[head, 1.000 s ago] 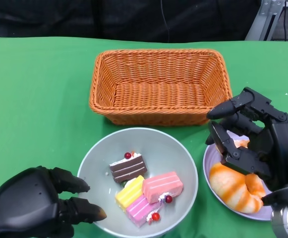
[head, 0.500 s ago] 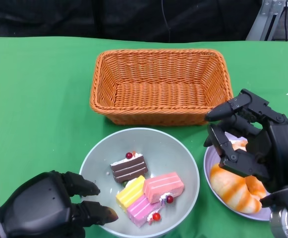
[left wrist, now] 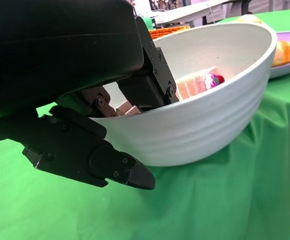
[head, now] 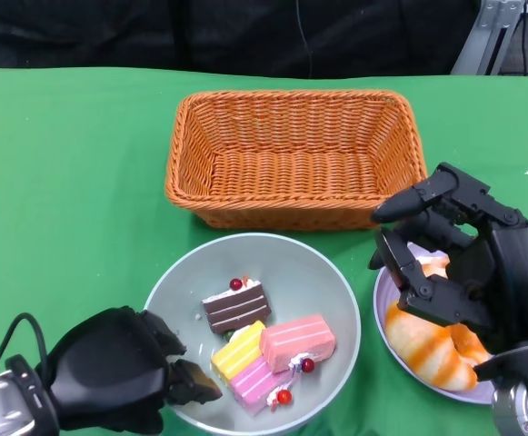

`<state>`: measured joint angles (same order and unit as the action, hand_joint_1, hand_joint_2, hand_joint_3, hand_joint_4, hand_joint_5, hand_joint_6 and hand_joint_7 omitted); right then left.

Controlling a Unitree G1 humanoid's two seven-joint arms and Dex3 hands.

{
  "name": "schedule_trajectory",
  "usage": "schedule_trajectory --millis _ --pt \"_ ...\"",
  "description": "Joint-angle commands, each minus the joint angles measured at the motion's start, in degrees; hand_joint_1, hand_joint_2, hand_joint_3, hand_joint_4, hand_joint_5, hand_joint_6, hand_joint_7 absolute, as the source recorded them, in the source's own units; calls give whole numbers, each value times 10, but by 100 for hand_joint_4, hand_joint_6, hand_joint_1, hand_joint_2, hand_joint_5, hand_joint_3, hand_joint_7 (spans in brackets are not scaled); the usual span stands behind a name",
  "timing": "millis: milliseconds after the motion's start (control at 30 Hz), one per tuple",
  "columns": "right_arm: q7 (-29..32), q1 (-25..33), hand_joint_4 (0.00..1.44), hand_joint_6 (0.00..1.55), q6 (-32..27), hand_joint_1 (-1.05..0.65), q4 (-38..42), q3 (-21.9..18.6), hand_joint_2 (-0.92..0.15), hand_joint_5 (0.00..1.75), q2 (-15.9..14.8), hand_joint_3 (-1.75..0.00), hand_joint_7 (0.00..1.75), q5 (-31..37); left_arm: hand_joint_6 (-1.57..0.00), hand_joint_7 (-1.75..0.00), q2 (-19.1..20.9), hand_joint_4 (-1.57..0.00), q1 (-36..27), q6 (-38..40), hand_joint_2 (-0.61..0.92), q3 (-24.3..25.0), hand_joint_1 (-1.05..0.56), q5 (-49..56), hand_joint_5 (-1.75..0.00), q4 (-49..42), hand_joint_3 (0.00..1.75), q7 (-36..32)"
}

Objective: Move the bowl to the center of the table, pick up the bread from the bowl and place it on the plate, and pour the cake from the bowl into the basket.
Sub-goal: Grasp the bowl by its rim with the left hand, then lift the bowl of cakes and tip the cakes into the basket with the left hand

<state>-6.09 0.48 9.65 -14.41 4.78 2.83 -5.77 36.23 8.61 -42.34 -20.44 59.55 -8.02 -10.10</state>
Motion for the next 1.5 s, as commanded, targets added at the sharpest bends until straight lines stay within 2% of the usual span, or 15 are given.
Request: schedule_trajectory --millis 33,467,800,967,1033,1100,1133,1200,1233,1267,1300,1333,1367,1467,1500 --pt "-3 4 73 70 7 -11 -5 -2 -57 147 2 -88 120 -12 -83 0 -1 -86 4 12 88 -17 -44 3 0 -10 0 1" --pt "-5 2 75 70 14 -15 -9 0 -57 146 8 -83 119 -16 -85 -1 -43 -87 24 101 88 -77 -44 55 0 -35 0 -45" --pt "-7 1 74 69 16 -16 -8 -3 -59 148 9 -81 121 -25 -86 0 -38 -88 43 106 89 -110 -42 61 -1 -77 0 -77" --pt "-8 3 74 70 15 -14 -10 -2 -60 148 11 -80 121 -30 -89 -1 -43 -91 55 99 90 -125 -37 67 -2 -111 0 -135" --pt "-6 4 75 70 15 -15 -10 -1 -60 147 11 -79 120 -29 -106 -8 -48 -104 65 81 86 -133 -33 62 -6 -140 0 -179" --pt "-5 5 75 70 16 -16 -10 -1 -60 147 10 -77 120 -26 -115 -9 -53 -111 74 68 84 -140 -32 59 -8 -164 0 -217" --pt "-5 5 75 70 18 -16 -9 0 -62 146 10 -74 120 -26 -120 -11 -54 -120 78 64 83 -143 -30 59 -13 -174 0 -234" --pt "-6 5 75 70 20 -16 -8 -1 -63 146 9 -72 120 -26 -124 -11 -58 -124 86 57 82 -149 -29 61 -18 -194 0 -265" --pt "-6 5 75 70 20 -14 -7 -1 -63 146 9 -73 119 -26 -126 -14 -59 -106 90 54 83 -152 -26 61 -70 -204 0 -279" --pt "-7 5 75 70 22 -14 -5 -1 -63 146 8 -74 119 -26 -125 -17 -60 -93 94 51 84 -155 -25 60 -103 -213 0 -289" --pt "-7 4 75 70 24 -14 -3 -1 -63 146 9 -74 119 -26 -123 -22 -61 -85 97 47 85 -157 -25 59 -120 -222 0 -301" --pt "-7 4 75 70 26 -14 -2 -1 -62 146 9 -75 119 -26 -111 -50 -62 -77 99 45 86 -160 -23 57 -140 -227 0 -308" --pt "-8 3 75 70 27 -13 -1 -2 -62 146 9 -75 119 -26 -101 -70 -62 -74 101 43 87 -161 -22 57 -147 -232 0 -315" --pt "-10 2 75 70 29 -14 2 -2 -62 145 10 -76 118 -29 -84 -107 -63 -69 106 40 88 -163 -21 56 -162 -244 0 -335" --pt "-9 2 75 70 28 -14 1 -2 -62 145 10 -77 118 -29 -80 -114 -63 -68 108 37 89 -164 -20 54 -164 -248 1 -339"
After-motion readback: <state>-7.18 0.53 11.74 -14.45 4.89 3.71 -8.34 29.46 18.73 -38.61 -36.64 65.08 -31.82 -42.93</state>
